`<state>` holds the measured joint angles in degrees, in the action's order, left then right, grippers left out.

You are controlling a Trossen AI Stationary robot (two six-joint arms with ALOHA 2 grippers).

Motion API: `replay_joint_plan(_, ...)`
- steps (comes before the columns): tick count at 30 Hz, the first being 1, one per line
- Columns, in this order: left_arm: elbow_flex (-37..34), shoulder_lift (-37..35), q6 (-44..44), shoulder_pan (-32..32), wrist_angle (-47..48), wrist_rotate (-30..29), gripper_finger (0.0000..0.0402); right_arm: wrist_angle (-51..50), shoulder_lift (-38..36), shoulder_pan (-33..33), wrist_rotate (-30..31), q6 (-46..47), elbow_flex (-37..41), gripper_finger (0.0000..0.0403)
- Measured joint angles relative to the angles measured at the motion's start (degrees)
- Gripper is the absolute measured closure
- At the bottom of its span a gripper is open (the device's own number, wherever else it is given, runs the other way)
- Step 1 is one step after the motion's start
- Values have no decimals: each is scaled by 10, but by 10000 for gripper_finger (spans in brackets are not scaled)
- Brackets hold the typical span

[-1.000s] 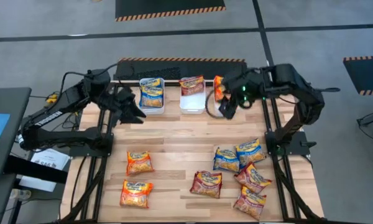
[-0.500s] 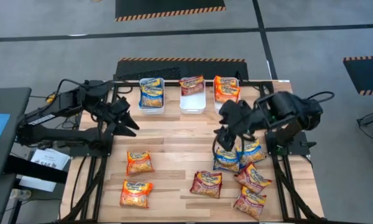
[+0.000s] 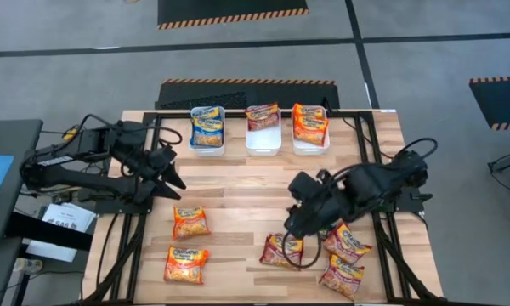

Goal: Sort Maruchan noodles
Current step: Put the red noodle pack into the middle white bin

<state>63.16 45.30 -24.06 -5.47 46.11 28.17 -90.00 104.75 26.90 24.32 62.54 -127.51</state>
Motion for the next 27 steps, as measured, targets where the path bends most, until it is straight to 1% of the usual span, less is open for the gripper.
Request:
replay_joint_plan(4, 0, 0, 2, 15, 0, -12, 203, -1, -8, 16, -7, 79, 82, 172)
replay_joint_plan(11, 0, 0, 4, 30, 1, -41, 203, -2, -41, 41, -47, 193, 206, 172)
replay_joint_plan(17, 0, 0, 3, 41, 12, -52, 203, 0, -107, 82, -78, 330, 333, 172)
replay_joint_plan(21, 0, 0, 3, 44, 12, -58, 203, -1, -158, 115, -99, 427, 400, 172)
replay_joint_plan(24, 0, 0, 3, 44, 12, -65, 203, 1, -193, 133, -125, 467, 437, 172)
replay_joint_plan(27, 0, 0, 3, 44, 12, -66, 203, 3, -218, 150, -143, 483, 471, 172)
